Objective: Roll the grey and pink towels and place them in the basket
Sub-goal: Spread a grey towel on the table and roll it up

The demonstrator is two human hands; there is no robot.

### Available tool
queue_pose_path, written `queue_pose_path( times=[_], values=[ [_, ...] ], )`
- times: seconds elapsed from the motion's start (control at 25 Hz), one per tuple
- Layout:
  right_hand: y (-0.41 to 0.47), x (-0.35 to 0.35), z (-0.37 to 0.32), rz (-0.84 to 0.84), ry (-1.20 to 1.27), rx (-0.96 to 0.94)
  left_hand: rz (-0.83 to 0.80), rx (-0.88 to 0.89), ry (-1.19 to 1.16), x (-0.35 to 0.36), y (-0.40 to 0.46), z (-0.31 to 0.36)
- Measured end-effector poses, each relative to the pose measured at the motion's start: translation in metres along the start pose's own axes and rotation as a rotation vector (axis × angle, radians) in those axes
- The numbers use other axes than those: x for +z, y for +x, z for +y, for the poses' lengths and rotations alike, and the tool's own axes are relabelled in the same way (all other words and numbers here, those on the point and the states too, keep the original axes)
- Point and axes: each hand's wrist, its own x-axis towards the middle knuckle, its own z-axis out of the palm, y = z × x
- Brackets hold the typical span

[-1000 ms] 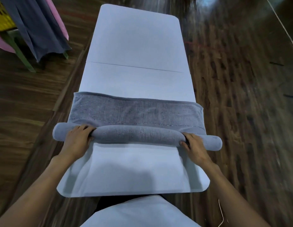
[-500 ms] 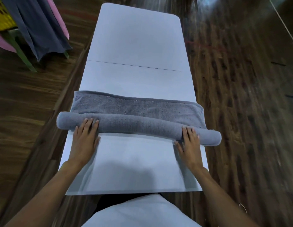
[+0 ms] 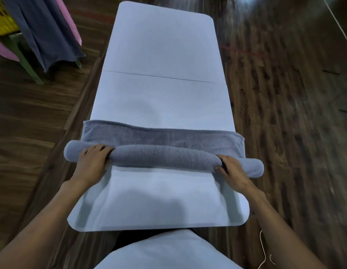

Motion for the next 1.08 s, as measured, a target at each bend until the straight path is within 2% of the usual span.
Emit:
queue_pose_path(
  times=[0.08,0.12,0.2,0.28,0.32,0.44,0.6,0.72,0.84,0.88,1.0,1.08],
  values=[
    [0.010,-0.006,0.005,-0.075,0.026,-0.003,-0.118,-0.017,-0.024,-0.002,0.013,-0.009],
    [0.019,-0.009,0.005,-0.042,0.042,0.023,-0.143,-0.038,-0.075,-0.004,0.026,-0.013],
    [0.033,-0.009,0.001,0.172,-0.013,0.098,-0.044,-0.044,-0.158,-0.009,0.043,-0.013],
    [0.030,-0.002,-0.010,0.371,-0.169,0.101,0.144,-0.001,-0.089,-0.008,0.037,-0.005],
    [0.023,0.006,-0.012,0.398,-0.237,0.074,0.193,0.018,-0.031,-0.001,0.026,-0.003],
    [0.002,0.031,-0.008,0.314,-0.327,0.056,0.163,0.016,0.072,0.019,-0.003,-0.003],
    [0.029,0.022,0.001,0.207,-0.283,0.129,0.102,0.000,0.060,0.013,0.025,-0.006],
    [0.040,0.013,0.000,0.225,-0.189,0.093,0.088,-0.013,0.021,0.007,0.040,-0.005],
    [0.021,0.015,0.008,0.206,-0.138,0.036,0.062,0.019,-0.046,0.011,0.017,-0.010],
    [0.012,0.016,0.012,0.176,-0.096,0.016,0.029,0.041,-0.078,0.011,0.006,-0.013],
    [0.001,0.003,0.015,-0.006,0.003,-0.019,-0.232,0.059,-0.147,0.003,0.002,-0.028],
    [0.013,-0.008,0.008,0.012,0.055,0.050,-0.257,0.024,-0.218,-0.006,0.022,-0.030]
  ],
)
